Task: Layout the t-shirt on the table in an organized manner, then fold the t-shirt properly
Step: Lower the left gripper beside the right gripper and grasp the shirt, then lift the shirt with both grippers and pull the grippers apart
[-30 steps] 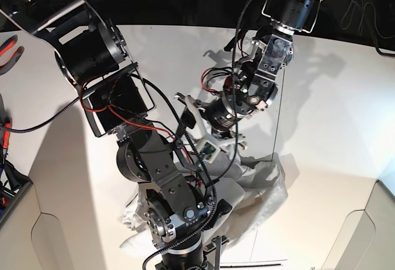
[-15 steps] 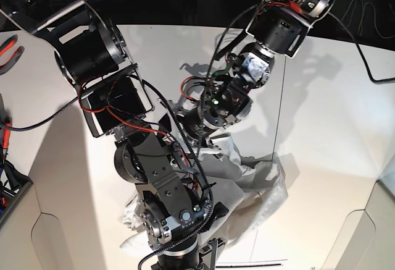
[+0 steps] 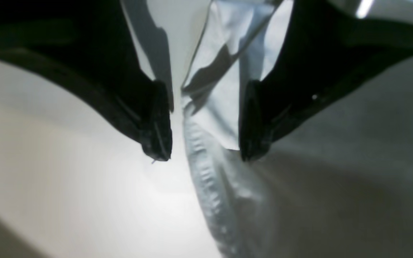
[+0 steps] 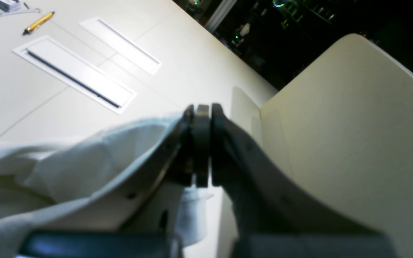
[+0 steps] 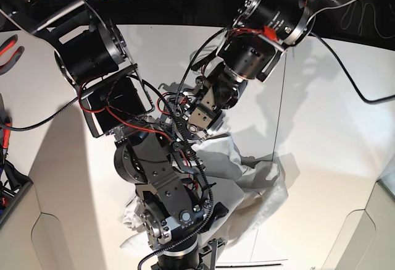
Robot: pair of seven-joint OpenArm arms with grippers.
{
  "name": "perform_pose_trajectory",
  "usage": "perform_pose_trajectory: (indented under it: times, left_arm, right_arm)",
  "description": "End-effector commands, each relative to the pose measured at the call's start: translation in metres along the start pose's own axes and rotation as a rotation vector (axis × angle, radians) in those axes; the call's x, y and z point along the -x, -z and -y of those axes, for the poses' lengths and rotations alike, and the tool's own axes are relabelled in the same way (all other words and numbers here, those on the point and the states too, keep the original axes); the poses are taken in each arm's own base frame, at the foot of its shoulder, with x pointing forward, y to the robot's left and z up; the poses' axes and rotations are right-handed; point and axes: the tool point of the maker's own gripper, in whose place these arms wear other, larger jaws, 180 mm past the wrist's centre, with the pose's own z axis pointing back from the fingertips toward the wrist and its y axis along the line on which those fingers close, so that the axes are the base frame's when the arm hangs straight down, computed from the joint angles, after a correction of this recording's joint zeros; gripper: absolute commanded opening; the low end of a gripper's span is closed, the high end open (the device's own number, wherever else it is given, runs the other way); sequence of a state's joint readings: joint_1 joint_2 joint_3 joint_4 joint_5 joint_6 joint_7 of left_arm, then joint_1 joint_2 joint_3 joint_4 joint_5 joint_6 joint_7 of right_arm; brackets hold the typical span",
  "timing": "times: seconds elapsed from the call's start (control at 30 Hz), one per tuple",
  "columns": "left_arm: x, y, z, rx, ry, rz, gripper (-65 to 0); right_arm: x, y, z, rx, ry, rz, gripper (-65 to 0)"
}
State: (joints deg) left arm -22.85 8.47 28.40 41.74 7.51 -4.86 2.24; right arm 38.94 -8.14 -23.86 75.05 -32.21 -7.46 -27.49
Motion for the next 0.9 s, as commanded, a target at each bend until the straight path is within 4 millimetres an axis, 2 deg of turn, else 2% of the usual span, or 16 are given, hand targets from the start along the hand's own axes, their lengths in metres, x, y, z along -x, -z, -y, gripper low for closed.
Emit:
perform_pose_trajectory:
  times: [0.0,0.07,0.23,0.3,0.33,0.43,0.57,0.67,0.73,0.87]
  left_arm:
    - [-0.018,0.005,-0.007,-0.012,0.012,0.039,-30.6]
    - [-0.006,0.007,-0.008,-0.013,0.033,0.014,-30.6]
    - [0.020,0.005,-0.028,-0.136,0.076,-0.025,-30.7]
    - [0.025,0.003,-0.033,-0.167,0.080,-0.040,-33.2]
    - [0.026,0.003,-0.033,-0.166,0.079,-0.042,-38.7]
    - [0.033,0.002,-0.033,-0.173,0.075,-0.070,-65.0]
    - [0.043,-0.002,-0.044,-0.233,0.069,-0.145,-65.0]
    - [0.039,-0.003,-0.041,-0.207,0.053,-0.169,-65.0]
    - [0.040,-0.012,-0.055,-0.217,0.046,-0.166,-65.0]
    - [0.028,-0.040,-0.085,-0.247,0.020,-0.105,-65.0]
  right_arm:
    - [-0.032,0.002,0.017,0.048,0.007,0.084,-65.0]
    - [-0.032,0.002,0.017,0.052,0.001,0.086,-65.0]
    - [-0.032,0.002,0.018,0.056,-0.004,0.085,-65.0]
    - [-0.032,0.002,0.018,0.056,-0.004,0.086,-65.0]
    - [-0.032,0.002,0.018,0.056,-0.004,0.086,-65.0]
    - [-0.032,0.002,0.018,0.056,-0.004,0.086,-65.0]
    - [-0.029,0.003,0.022,0.063,0.004,0.074,-65.0]
    - [-0.020,0.006,0.034,0.088,0.027,0.049,-65.0]
    - [-0.011,0.009,0.045,0.108,0.053,0.023,-65.0]
    - [0.013,0.016,0.063,0.092,0.112,-0.033,-65.0]
